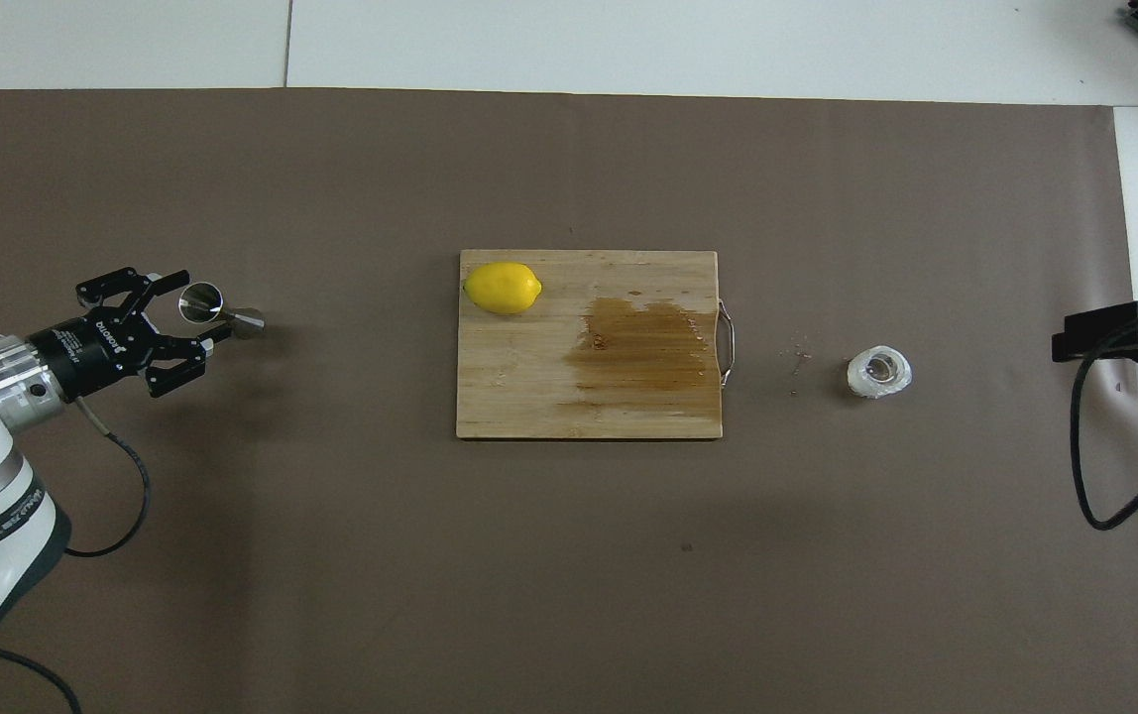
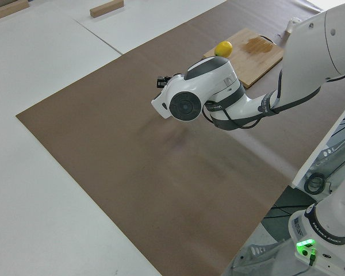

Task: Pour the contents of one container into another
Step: 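Close the left gripper around the silver cup, then lift the silver cup with the left gripper and carry it over the board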

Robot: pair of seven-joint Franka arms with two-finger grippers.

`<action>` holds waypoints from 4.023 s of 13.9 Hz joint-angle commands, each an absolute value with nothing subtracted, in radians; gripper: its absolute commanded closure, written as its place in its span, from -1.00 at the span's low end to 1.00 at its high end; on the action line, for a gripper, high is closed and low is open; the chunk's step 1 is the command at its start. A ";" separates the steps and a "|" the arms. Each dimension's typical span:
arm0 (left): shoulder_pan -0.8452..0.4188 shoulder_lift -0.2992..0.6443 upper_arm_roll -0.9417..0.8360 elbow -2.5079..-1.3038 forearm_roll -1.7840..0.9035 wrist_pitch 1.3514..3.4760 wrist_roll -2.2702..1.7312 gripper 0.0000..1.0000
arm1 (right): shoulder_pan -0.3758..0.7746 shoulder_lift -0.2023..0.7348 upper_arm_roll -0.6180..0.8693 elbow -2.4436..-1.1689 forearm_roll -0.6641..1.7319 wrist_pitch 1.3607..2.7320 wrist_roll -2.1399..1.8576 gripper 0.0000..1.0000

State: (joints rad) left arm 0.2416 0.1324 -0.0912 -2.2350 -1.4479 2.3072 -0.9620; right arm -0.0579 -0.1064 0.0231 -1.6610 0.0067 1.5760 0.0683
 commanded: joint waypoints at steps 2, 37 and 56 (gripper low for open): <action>0.230 0.147 -0.091 -2.223 -1.485 2.326 -0.922 -0.62 | -0.069 -0.124 0.031 -1.678 0.023 1.572 0.080 -1.00; -0.428 0.141 -0.135 -2.016 -1.383 2.885 -1.557 1.00 | -0.069 -0.124 0.031 -1.678 0.023 1.572 0.080 -1.00; -0.529 0.584 -0.414 -1.601 -1.537 3.249 -1.552 1.00 | -0.069 -0.124 0.031 -1.678 0.023 1.572 0.080 -1.00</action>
State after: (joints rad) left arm -0.5057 0.5520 -0.4187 -1.6476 -1.5302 3.2112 -1.5558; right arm -0.0579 -0.1064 0.0231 -1.6610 0.0067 1.5760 0.0683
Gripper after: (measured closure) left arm 0.493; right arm 0.000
